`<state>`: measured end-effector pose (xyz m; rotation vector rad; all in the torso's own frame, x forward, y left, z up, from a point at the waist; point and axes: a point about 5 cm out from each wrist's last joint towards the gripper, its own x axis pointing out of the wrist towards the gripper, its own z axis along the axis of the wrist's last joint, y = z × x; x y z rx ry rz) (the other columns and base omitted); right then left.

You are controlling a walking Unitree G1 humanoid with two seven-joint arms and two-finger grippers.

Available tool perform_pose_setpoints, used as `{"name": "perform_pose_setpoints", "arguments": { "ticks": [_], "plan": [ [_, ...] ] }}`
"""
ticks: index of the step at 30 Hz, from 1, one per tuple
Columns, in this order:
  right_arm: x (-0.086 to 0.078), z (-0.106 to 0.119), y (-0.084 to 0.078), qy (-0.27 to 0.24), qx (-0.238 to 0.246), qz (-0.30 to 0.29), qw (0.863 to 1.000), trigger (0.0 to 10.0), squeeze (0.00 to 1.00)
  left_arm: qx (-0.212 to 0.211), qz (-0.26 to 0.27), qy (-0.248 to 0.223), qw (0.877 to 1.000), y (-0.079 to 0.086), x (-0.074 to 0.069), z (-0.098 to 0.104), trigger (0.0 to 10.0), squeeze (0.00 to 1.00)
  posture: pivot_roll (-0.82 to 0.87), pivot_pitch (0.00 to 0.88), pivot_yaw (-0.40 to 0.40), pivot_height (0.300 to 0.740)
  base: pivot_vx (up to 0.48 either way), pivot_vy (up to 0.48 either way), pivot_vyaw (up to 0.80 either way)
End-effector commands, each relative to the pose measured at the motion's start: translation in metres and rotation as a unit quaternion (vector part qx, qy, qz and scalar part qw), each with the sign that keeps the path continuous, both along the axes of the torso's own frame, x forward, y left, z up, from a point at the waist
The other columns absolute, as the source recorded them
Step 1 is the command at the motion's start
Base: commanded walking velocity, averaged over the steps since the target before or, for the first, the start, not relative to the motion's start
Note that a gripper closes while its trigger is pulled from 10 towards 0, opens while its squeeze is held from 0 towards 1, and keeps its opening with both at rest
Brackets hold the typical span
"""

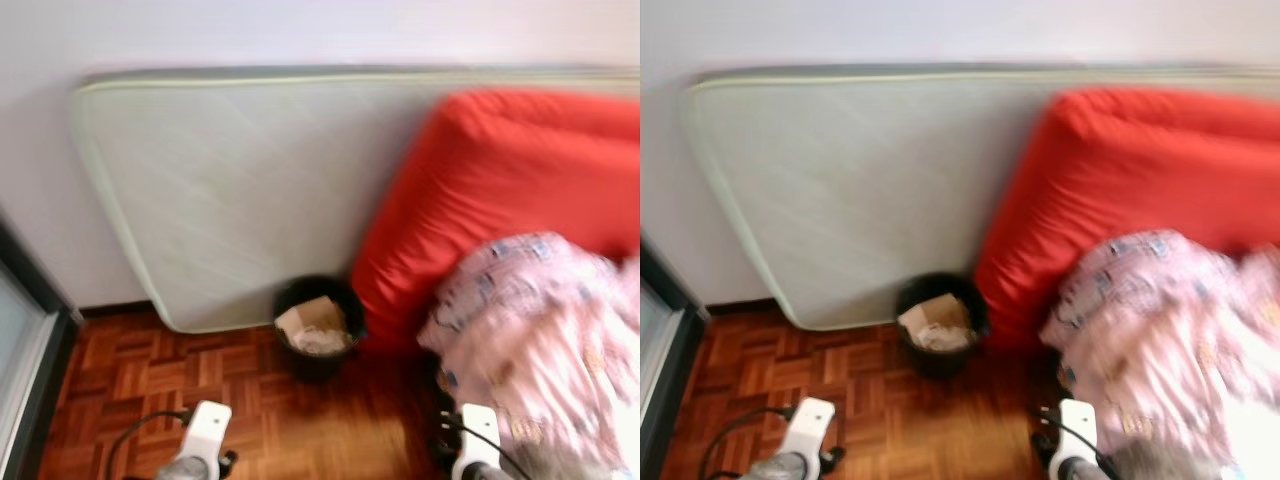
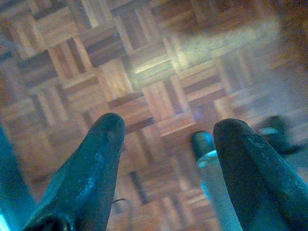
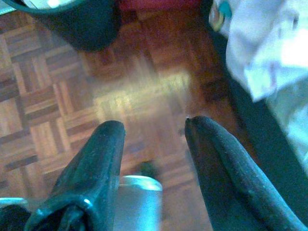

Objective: Clean up the room

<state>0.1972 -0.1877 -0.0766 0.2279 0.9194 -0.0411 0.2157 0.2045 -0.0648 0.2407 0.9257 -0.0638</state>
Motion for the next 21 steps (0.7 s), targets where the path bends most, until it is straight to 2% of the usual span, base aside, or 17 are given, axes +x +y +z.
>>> {"name": "perform_pose_setpoints", "arguments": {
  "ticks": [1,21],
  "plan": [
    [-0.0022,-0.0003,-0.0076,0.005,-0.005,-0.011,1.0,10.0,0.0,-0.007,0.0,0.007,1.0,-0.0059,-0.0026,-0.0027,10.0,0.0,0.0,0.0,-0.042,0.74,0.0,0.0,-0.8],
    [-0.0018,-0.0004,-0.0055,0.006,-0.002,-0.013,1.0,10.0,0.0,-0.002,-0.006,0.006,1.0,-0.0042,-0.0018,-0.0019,10.0,0.0,0.0,0.0,-0.033,0.74,0.0,0.0,-0.8]
  ]
}}
